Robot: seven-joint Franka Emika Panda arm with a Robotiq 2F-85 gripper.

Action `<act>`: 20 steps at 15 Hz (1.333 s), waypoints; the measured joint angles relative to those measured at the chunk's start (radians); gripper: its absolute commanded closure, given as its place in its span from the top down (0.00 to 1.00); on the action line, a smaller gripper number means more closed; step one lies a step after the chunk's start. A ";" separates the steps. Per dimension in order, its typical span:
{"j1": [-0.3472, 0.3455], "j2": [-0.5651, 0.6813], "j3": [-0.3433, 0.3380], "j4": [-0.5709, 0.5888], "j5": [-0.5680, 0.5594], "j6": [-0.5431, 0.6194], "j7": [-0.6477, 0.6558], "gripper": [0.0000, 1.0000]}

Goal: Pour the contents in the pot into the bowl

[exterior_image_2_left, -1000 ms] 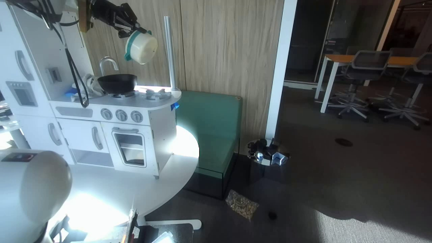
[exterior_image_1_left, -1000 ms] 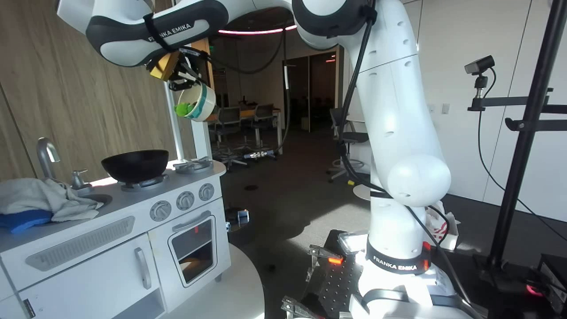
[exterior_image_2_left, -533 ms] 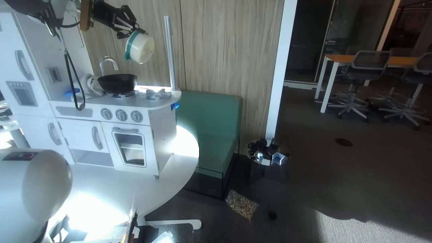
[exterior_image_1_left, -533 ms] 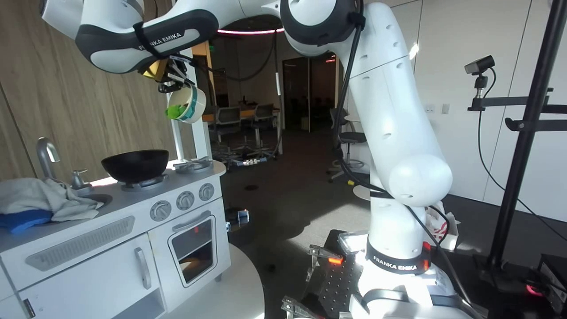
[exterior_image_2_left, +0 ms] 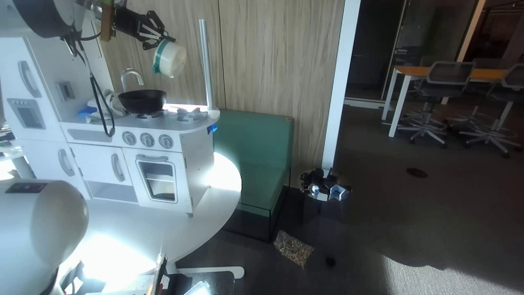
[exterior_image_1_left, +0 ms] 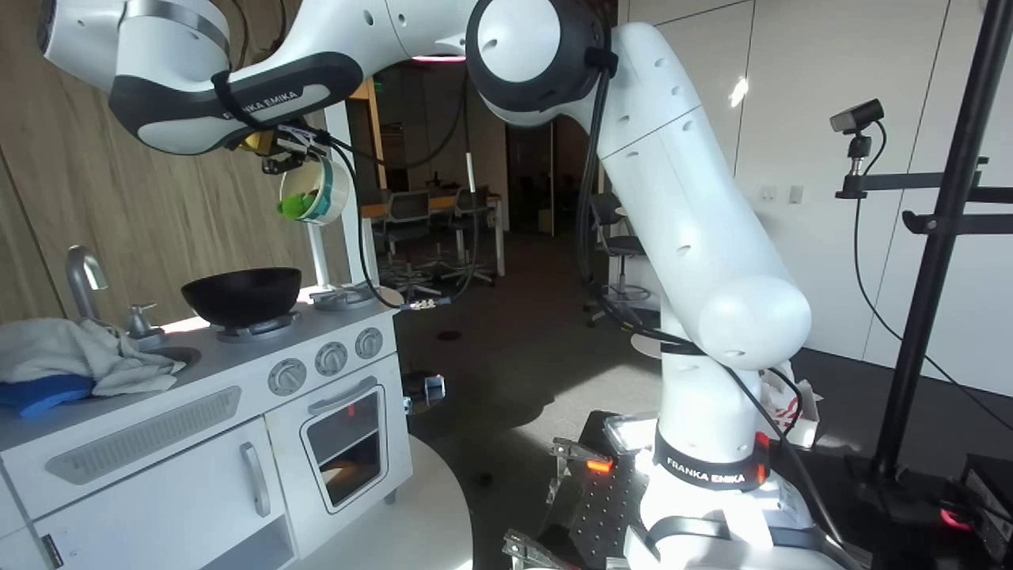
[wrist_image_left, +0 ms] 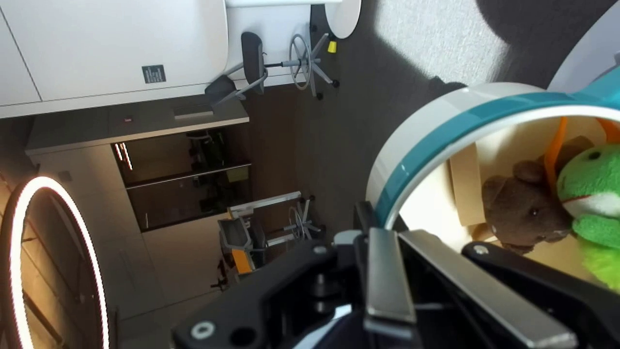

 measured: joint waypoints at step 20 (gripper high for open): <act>0.114 0.183 -0.009 0.169 -0.067 0.046 -0.121 0.01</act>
